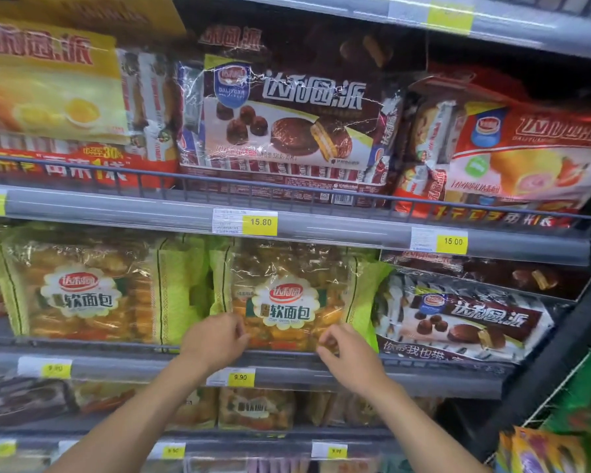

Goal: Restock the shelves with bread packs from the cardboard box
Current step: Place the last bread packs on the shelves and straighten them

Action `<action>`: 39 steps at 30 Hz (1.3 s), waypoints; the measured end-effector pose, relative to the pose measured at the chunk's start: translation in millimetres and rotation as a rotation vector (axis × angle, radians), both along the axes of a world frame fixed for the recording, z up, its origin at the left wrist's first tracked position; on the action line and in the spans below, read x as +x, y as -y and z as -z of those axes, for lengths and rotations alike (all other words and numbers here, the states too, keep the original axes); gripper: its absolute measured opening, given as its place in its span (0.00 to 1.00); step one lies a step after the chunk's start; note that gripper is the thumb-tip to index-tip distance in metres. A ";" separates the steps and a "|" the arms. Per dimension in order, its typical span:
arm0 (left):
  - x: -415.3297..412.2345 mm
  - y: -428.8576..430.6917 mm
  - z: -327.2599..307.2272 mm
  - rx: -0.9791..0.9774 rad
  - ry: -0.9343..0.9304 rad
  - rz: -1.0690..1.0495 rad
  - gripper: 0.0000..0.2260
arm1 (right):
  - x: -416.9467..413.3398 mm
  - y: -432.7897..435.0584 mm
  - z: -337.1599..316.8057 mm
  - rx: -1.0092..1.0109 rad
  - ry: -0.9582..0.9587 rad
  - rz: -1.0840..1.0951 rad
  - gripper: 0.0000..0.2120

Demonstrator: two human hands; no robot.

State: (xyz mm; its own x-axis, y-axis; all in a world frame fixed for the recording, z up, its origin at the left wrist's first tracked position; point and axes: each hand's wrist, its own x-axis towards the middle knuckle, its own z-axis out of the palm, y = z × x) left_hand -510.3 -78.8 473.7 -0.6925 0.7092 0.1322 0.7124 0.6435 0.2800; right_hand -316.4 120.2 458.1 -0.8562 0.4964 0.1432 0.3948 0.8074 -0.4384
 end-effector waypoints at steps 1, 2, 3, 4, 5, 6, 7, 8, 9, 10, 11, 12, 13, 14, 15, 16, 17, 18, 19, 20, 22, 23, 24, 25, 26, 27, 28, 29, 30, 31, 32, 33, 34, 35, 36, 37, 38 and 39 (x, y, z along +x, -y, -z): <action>-2.6 -2.8 0.2 -0.023 0.024 -0.002 0.10 | -2.7 -2.3 0.9 -0.001 0.017 0.003 0.04; -5.5 -5.2 1.0 -0.030 0.040 -0.004 0.12 | -5.4 -4.9 2.1 -0.004 0.019 0.005 0.04; -8.8 -7.6 2.3 -0.028 0.048 0.002 0.13 | -8.0 -8.0 3.0 -0.009 0.021 0.009 0.04; -11.0 -9.5 2.8 -0.031 0.049 0.011 0.14 | -10.4 -10.9 4.1 -0.011 0.020 0.008 0.04; -13.6 -11.3 3.8 -0.030 0.047 0.021 0.15 | -12.2 -13.2 4.6 -0.011 0.024 0.006 0.04; -15.8 -13.3 4.8 -0.029 0.048 0.028 0.15 | -14.1 -15.2 5.7 -0.005 0.030 0.002 0.04; -18.2 -15.8 6.7 -0.023 0.047 0.032 0.15 | -15.6 -16.7 6.2 0.003 0.038 0.000 0.04; -20.0 -18.5 8.4 -0.021 0.045 0.028 0.14 | -17.5 -18.5 7.2 0.010 0.045 0.001 0.05; -21.6 -21.6 10.0 -0.017 0.040 0.018 0.14 | -19.3 -19.9 8.3 0.013 0.053 0.005 0.05; -22.1 -24.4 10.3 -0.017 0.034 0.003 0.14 | -20.8 -20.4 9.0 0.018 0.058 0.008 0.06; -23.7 -26.9 12.0 -0.018 0.027 -0.007 0.14 | -22.0 -20.5 9.3 0.022 0.062 0.009 0.06; -23.5 -28.0 12.2 -0.024 0.028 -0.016 0.15 | -22.7 -20.3 10.0 0.028 0.061 0.010 0.06; -23.1 -28.4 12.6 -0.031 0.031 -0.019 0.15 | -22.3 -19.8 10.2 0.032 0.065 0.012 0.07; -21.0 -27.0 11.3 -0.043 0.040 -0.017 0.14 | -21.6 -18.7 9.8 0.035 0.069 0.011 0.07; -19.1 -25.2 10.6 -0.051 0.044 -0.006 0.14 | -19.8 -17.0 8.8 0.033 0.078 0.008 0.08; -15.8 -22.1 9.7 -0.063 0.049 0.007 0.13 | -17.7 -15.3 8.1 0.027 0.082 0.003 0.08; -12.7 -18.7 9.7 -0.069 0.053 0.018 0.12 | -15.0 -13.4 7.2 0.018 0.086 0.001 0.09; -7.4 -14.2 8.3 -0.071 0.060 0.027 0.11 | -12.1 -11.1 5.9 0.012 0.087 0.000 0.10; -2.2 -9.3 7.4 -0.066 0.060 0.034 0.11 | -9.0 -8.1 4.2 0.008 0.091 0.003 0.10; 3.0 -3.6 5.5 -0.050 0.056 0.039 0.11 | -6.1 -4.3 2.1 0.008 0.090 0.004 0.10; 12.4 9.9 3.4 0.011 0.050 0.043 0.11 | -1.5 4.6 -0.7 0.002 0.083 -0.004 0.09; 16.2 17.9 2.5 0.045 0.047 0.036 0.10 | 0.1 10.4 -2.1 -0.001 0.079 -0.016 0.09; 19.9 26.5 1.1 0.068 0.042 0.022 0.09 | 0.9 16.7 -3.5 -0.006 0.067 -0.033 0.09; 21.1 35.0 0.5 0.087 0.039 -0.002 0.09 | 1.1 22.8 -4.6 -0.014 0.050 -0.049 0.10; 22.0 44.3 -0.1 0.105 0.035 -0.029 0.10 | 0.7 28.8 -5.4 -0.021 0.025 -0.064 0.11; 21.4 53.9 -0.2 0.130 0.033 -0.056 0.10 | 0.4 35.3 -6.9 -0.029 0.005 -0.075 0.12; 20.3 64.1 -0.8 0.154 0.032 -0.080 0.11 | 0.0 42.1 -8.3 -0.036 -0.014 -0.084 0.13; 18.0 74.0 -0.7 0.181 0.027 -0.096 0.11 | 0.2 49.1 -9.4 -0.049 -0.028 -0.088 0.13; 15.0 83.9 -0.9 0.204 0.030 -0.108 0.11 | 0.4 55.8 -9.5 -0.067 -0.044 -0.093 0.14; 10.7 93.6 0.1 0.231 0.030 -0.115 0.12 | 1.1 62.7 -8.5 -0.089 -0.058 -0.099 0.14; 6.4 103.6 0.5 0.249 0.029 -0.126 0.13 | 1.7 69.9 -7.2 -0.109 -0.068 -0.109 0.14; 0.4 113.5 2.2 0.269 0.016 -0.137 0.14 | 1.7 77.1 -6.1 -0.129 -0.072 -0.119 0.14; -4.9 123.3 2.5 0.282 0.001 -0.150 0.15 | 0.6 83.9 -5.1 -0.145 -0.078 -0.131 0.14; -12.2 132.7 3.8 0.298 -0.013 -0.159 0.16 | -2.5 90.0 -4.1 -0.161 -0.082 -0.143 0.14; -18.5 142.2 2.8 0.307 -0.019 -0.178 0.17 | -7.2 96.4 -4.0 -0.175 -0.082 -0.154 0.14; -26.8 151.7 2.2 0.325 -0.023 -0.192 0.18 | -14.1 103.3 -4.8 -0.188 -0.083 -0.163 0.15; -34.6 160.8 -0.3 0.339 -0.024 -0.212 0.19 | -23.1 110.5 -6.5 -0.199 -0.083 -0.169 0.15; -44.1 169.5 -1.8 0.366 -0.035 -0.225 0.20 | -33.7 117.6 -8.4 -0.214 -0.088 -0.174 0.16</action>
